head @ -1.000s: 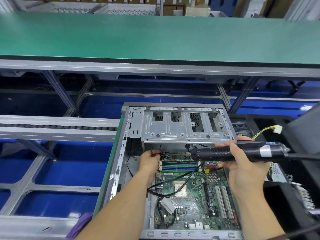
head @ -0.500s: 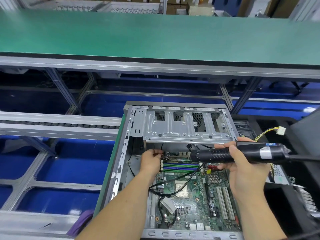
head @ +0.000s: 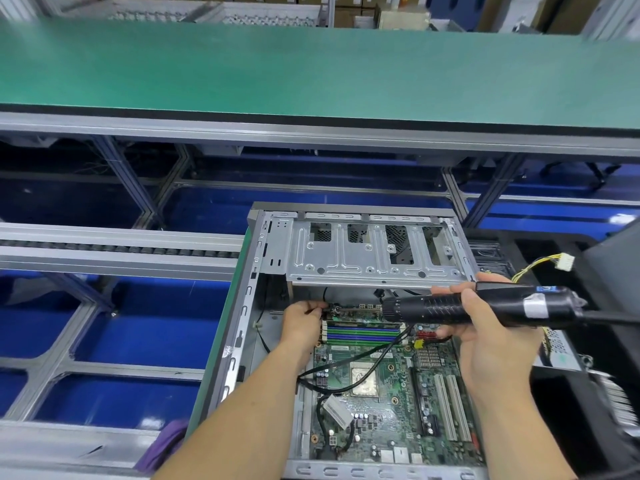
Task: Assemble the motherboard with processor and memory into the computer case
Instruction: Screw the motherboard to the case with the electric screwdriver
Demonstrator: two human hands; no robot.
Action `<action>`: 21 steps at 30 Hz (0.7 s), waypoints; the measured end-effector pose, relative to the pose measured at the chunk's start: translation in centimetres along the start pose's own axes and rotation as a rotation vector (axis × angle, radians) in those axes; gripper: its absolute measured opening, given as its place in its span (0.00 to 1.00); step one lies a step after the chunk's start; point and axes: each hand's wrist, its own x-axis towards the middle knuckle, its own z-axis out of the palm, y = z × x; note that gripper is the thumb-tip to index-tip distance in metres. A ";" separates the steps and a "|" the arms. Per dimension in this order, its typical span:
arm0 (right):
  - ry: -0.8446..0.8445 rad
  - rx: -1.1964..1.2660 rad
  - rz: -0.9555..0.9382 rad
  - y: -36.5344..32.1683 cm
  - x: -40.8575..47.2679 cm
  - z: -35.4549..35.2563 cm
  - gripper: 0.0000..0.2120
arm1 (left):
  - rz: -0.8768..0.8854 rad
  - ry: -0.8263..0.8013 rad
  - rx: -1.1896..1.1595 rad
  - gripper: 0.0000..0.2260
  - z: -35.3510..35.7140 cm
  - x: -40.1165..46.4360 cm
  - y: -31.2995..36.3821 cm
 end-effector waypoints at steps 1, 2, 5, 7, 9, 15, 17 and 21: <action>0.000 -0.002 0.004 0.1 0.0 0.0 0.13 | 0.001 0.000 -0.007 0.14 0.0 0.0 0.1; 0.004 -0.005 0.010 0.1 0.1 -0.1 0.13 | 0.002 -0.001 -0.016 0.14 0.0 -0.1 0.1; 0.008 0.001 0.022 0.2 0.1 -0.1 0.13 | 0.006 -0.007 -0.040 0.14 -0.1 0.0 -0.1; 0.003 0.004 0.022 0.1 0.1 -0.1 0.14 | 0.007 -0.005 -0.041 0.13 -0.1 0.1 -0.2; -0.002 0.003 0.022 0.1 0.1 -0.1 0.14 | 0.008 -0.007 -0.045 0.13 -0.1 0.2 -0.2; -0.022 0.009 0.012 0.2 0.1 -0.2 0.16 | -0.006 0.007 -0.012 0.12 0.0 0.2 -0.1; -0.029 0.008 0.018 0.3 0.1 -0.3 0.15 | -0.011 0.003 -0.008 0.11 0.0 0.2 -0.1; -0.034 0.005 0.018 0.2 0.1 -0.3 0.16 | -0.019 -0.001 -0.010 0.12 0.0 0.0 0.1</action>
